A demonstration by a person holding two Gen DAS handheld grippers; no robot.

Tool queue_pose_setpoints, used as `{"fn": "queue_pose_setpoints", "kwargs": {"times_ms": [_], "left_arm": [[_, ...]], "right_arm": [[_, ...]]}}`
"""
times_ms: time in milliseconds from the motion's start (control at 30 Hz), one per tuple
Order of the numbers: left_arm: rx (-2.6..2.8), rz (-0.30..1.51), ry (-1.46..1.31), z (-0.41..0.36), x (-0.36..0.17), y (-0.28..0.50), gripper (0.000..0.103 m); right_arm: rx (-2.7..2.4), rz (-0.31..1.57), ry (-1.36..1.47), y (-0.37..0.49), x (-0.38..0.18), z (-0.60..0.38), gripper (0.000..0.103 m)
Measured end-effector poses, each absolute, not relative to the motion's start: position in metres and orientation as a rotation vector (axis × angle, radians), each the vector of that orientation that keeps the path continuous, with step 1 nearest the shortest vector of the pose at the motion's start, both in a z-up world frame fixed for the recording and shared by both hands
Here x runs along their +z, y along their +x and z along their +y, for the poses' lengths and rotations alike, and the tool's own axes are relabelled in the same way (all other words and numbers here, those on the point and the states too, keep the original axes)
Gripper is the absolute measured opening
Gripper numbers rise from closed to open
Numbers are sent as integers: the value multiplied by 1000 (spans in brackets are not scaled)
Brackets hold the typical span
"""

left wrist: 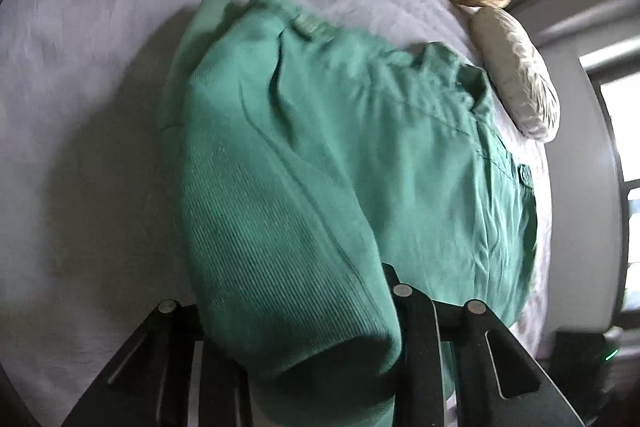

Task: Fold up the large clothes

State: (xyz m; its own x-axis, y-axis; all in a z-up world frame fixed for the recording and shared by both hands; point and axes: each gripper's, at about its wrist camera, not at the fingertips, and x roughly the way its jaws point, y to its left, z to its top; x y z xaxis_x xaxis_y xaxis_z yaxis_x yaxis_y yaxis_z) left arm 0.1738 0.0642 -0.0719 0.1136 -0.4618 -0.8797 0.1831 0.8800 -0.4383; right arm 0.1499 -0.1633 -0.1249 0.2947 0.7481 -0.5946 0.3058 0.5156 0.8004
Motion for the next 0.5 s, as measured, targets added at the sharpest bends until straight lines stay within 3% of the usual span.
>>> {"fn": "queue_pose_setpoints", "kwargs": {"times_ms": [100,200,333,500], "left_arm": [[-496,1311,-159,47,-46,171,33],[-510,1265,-126,27,-19,169,33],[-572,1209,-3,-30,13,151,33],[-686,1076,240,-132,44,113,33]], "right_arm": [[219,1170,934,151,-103,-204,10],[119,1190,885,163,-130,-222,7],[136,1275,939,175,-188,-213,4],[205,1188,1088,147,-175,-247,4]]}}
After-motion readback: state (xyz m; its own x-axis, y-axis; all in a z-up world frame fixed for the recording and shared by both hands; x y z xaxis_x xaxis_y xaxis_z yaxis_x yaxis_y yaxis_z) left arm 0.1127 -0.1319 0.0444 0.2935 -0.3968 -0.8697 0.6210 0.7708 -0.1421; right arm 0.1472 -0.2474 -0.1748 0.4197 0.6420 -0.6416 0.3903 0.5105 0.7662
